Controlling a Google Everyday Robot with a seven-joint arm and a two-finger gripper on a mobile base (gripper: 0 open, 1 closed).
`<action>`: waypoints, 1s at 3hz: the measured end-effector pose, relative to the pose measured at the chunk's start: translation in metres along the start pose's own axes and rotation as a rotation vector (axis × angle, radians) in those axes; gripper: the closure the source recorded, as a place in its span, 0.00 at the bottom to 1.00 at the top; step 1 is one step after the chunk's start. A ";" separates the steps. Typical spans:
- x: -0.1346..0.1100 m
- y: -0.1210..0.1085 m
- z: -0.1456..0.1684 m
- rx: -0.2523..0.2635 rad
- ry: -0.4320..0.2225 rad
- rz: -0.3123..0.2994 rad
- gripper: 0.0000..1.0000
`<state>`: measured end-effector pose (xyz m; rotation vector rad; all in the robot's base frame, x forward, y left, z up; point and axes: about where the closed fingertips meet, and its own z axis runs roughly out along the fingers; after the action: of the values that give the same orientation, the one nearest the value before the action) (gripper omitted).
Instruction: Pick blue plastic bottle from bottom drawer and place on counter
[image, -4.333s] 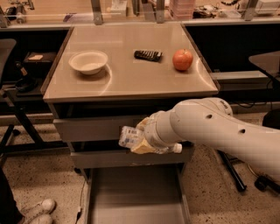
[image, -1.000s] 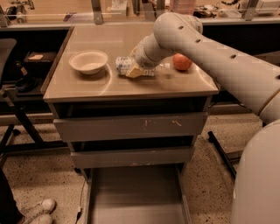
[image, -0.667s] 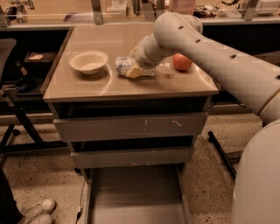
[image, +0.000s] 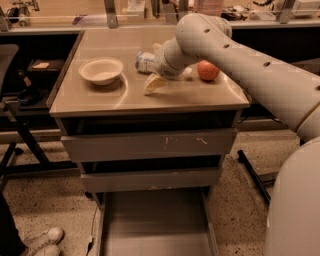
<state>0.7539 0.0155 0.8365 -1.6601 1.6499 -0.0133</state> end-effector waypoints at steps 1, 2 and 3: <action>-0.002 -0.002 -0.001 0.000 0.000 0.000 0.00; -0.003 -0.003 -0.002 0.000 0.000 0.000 0.00; -0.024 -0.017 -0.040 0.067 0.054 -0.021 0.00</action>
Offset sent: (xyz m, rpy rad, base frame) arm -0.0395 -0.0141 0.2828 -0.1976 -0.3572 -0.1780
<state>0.7438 0.0133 0.8854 -1.6393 1.6539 -0.1245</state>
